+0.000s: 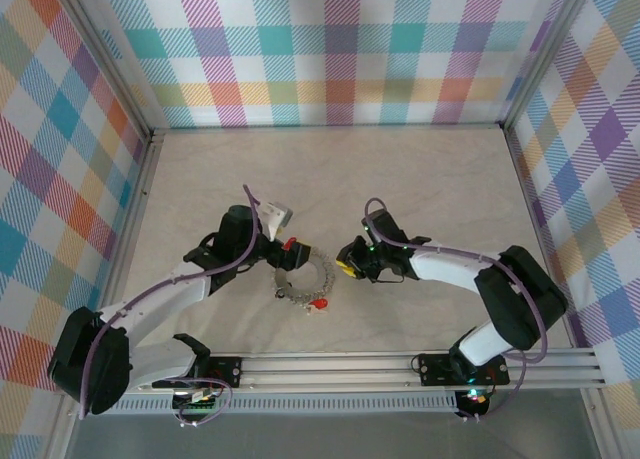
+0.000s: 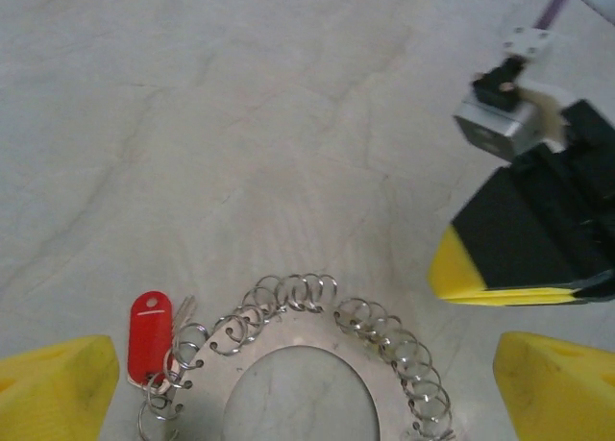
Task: Put the keys on the keyring
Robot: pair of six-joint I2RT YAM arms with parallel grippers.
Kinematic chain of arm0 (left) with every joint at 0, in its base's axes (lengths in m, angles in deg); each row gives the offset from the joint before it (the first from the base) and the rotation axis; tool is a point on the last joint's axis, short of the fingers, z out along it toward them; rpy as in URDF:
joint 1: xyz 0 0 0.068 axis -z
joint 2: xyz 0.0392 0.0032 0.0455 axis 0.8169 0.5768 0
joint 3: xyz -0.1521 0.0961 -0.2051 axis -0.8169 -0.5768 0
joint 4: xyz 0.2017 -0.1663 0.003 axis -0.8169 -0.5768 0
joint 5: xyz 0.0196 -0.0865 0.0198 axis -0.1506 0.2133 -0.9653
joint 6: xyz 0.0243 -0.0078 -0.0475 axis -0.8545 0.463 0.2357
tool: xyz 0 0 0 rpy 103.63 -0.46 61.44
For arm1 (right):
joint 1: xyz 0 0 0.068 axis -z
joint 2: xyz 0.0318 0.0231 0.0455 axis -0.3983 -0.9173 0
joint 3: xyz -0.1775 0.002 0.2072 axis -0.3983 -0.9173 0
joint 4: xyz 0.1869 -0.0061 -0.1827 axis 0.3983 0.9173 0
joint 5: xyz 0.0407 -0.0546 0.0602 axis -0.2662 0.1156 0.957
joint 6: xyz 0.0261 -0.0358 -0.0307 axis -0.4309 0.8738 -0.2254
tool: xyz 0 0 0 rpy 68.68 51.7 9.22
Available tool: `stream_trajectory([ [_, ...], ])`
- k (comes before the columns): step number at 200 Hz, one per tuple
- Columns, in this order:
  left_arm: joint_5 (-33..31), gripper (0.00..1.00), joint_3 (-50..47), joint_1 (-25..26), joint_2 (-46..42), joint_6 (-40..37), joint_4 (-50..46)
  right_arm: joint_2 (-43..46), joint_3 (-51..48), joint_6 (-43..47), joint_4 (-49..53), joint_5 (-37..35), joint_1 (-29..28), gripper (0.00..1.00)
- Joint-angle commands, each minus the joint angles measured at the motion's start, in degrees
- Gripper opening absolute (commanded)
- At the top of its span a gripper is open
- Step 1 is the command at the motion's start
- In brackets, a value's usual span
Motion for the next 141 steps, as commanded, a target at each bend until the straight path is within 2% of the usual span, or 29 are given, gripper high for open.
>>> stream_trajectory([
  [1,-3.5,1.0,-0.48,0.33,-2.04,-3.95,2.92,-2.33,-1.03,-6.01,-7.03,-0.14,-1.89,0.19],
  [15,-5.42,1.0,-0.22,0.33,-2.06,-2.83,2.58,-2.91,-1.43,-7.3,-7.44,-1.55,-2.98,0.16],
  [49,-9.37,1.0,1.26,0.25,-1.71,-0.59,0.27,-2.41,-2.37,-8.41,-6.41,-3.18,-3.38,0.15],
  [79,-9.06,1.0,1.63,0.23,-1.66,-0.9,-2.0,-3.1,-1.4,-9.91,-1.36,-3.81,-3.73,0.14],
  [141,-10.44,1.0,0.22,0.2,-2.16,-0.2,-3.06,-4.48,1.24,-11.22,1.65,-3.99,-4.16,0.15],
])
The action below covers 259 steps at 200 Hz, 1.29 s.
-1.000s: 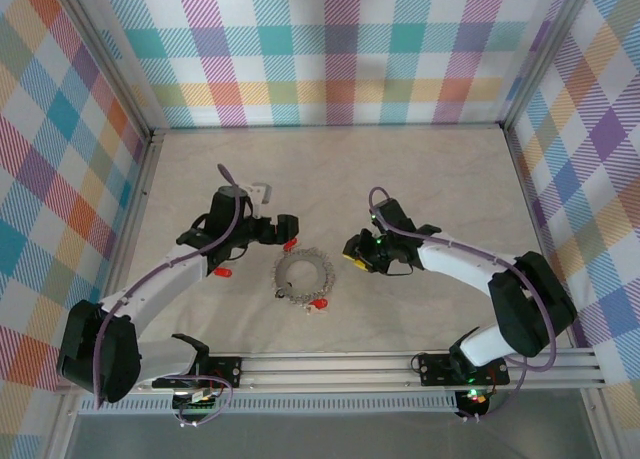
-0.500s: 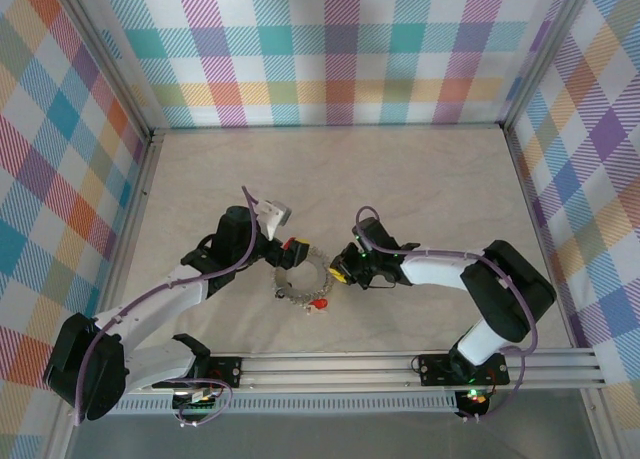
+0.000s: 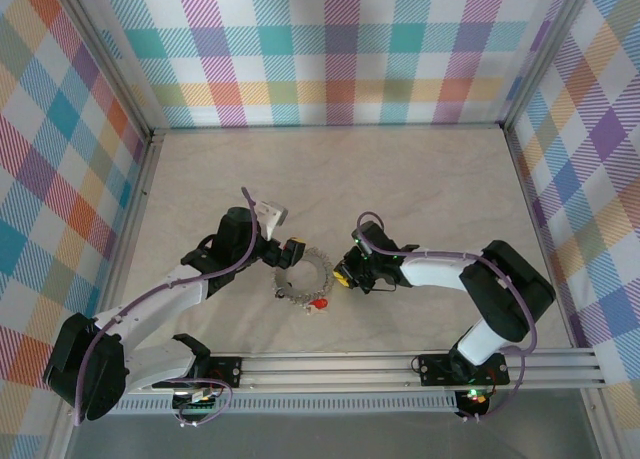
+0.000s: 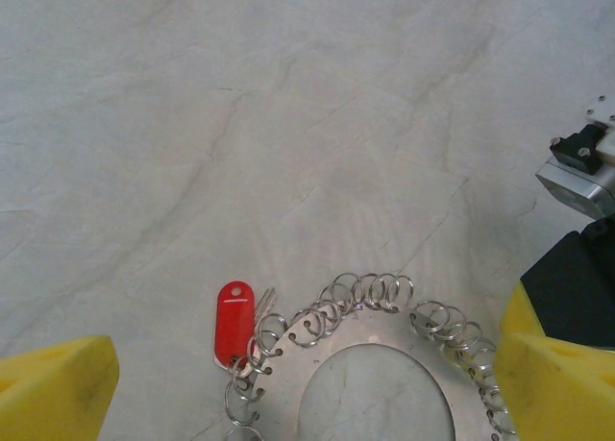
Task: Put the keys on the keyring
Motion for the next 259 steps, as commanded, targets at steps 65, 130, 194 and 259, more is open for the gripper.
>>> stream_trajectory([
  [65,-0.64,1.0,1.14,0.1,0.94,0.19,-2.31,-3.19,4.56,-2.93,2.84,-0.08,-1.47,0.19],
  [130,-0.48,1.0,1.97,0.11,1.78,-0.6,-3.67,-3.81,5.33,-6.36,3.51,-1.67,-2.44,0.23],
  [194,-0.64,1.0,2.13,0.11,2.1,-0.87,-3.94,-3.75,6.05,-10.37,6.48,-5.3,-3.57,0.22],
  [259,-0.73,1.0,2.19,0.11,2.24,-0.73,-4.03,-4.23,6.19,-17.53,7.1,-5.68,-5.12,0.25],
])
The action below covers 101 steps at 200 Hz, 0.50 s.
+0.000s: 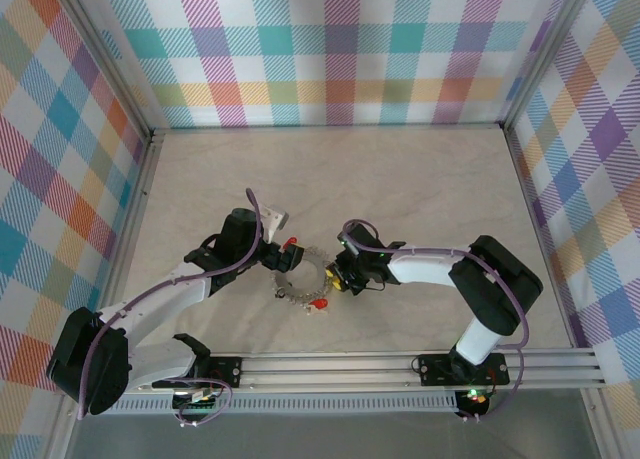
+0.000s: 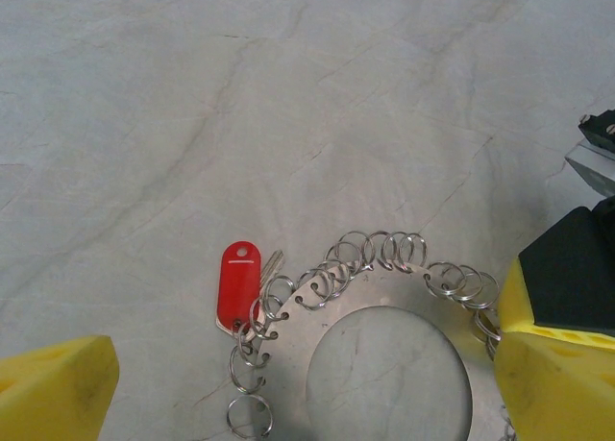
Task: Put the keys on the keyring
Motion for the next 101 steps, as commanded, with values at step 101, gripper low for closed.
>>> stream_trajectory([
  [101,-0.26,1.0,2.01,0.11,0.43,-0.61,-1.09,1.31,3.08,-8.58,11.27,-7.99,-1.9,0.23],
])
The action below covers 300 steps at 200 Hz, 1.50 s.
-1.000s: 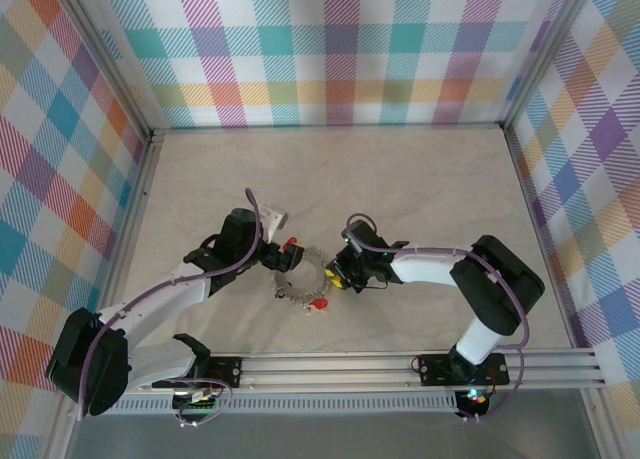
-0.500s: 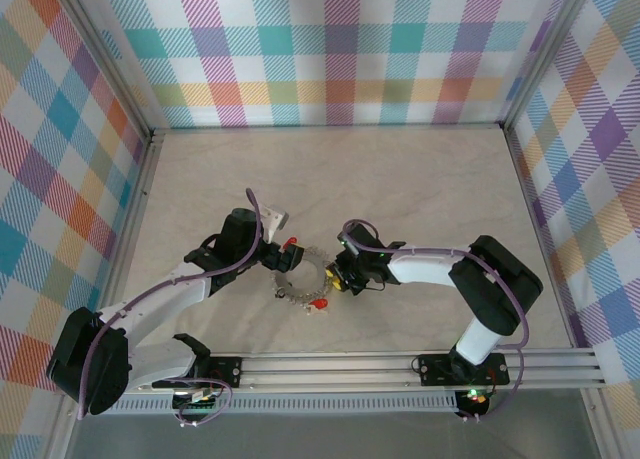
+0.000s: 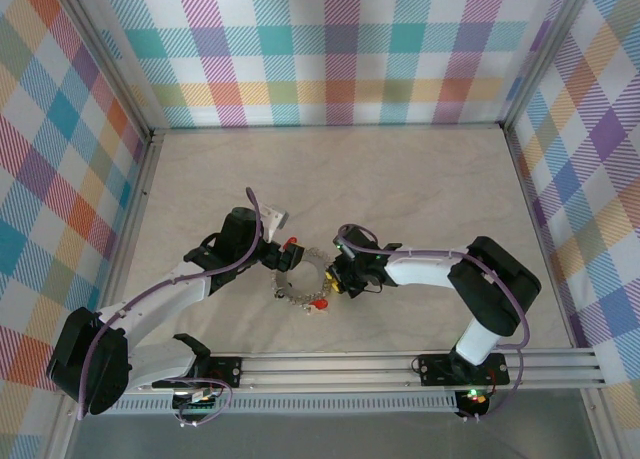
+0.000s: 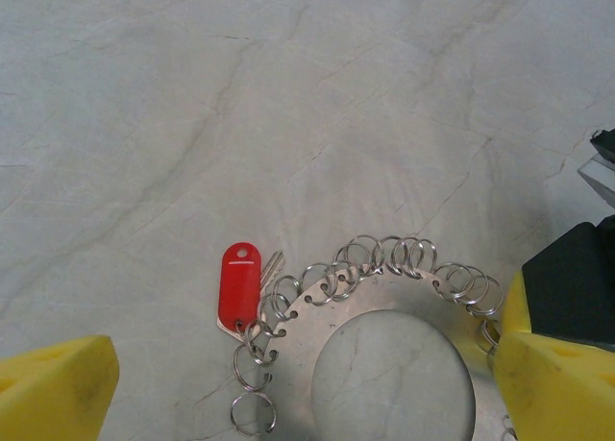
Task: Put the keys on the keyring
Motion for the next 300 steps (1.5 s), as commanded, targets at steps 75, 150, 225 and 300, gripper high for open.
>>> stream_trajectory([
  [75,5.32,1.0,-0.44,0.2,-1.81,-3.55,2.94,5.56,3.28,1.79,12.37,-7.1,0.09,0.26],
  [150,10.74,1.0,7.65,-3.81,5.61,0.46,-6.13,5.36,21.14,83.54,39.89,7.79,10.39,0.51],
  [225,21.58,1.0,9.01,-14.42,9.49,8.05,-4.57,-1.07,15.76,95.61,34.68,1.34,0.41,0.44],
  [300,19.19,1.0,9.29,-16.77,10.1,7.04,-5.79,-4.88,17.69,95.29,28.98,-6.23,-4.44,0.41],
])
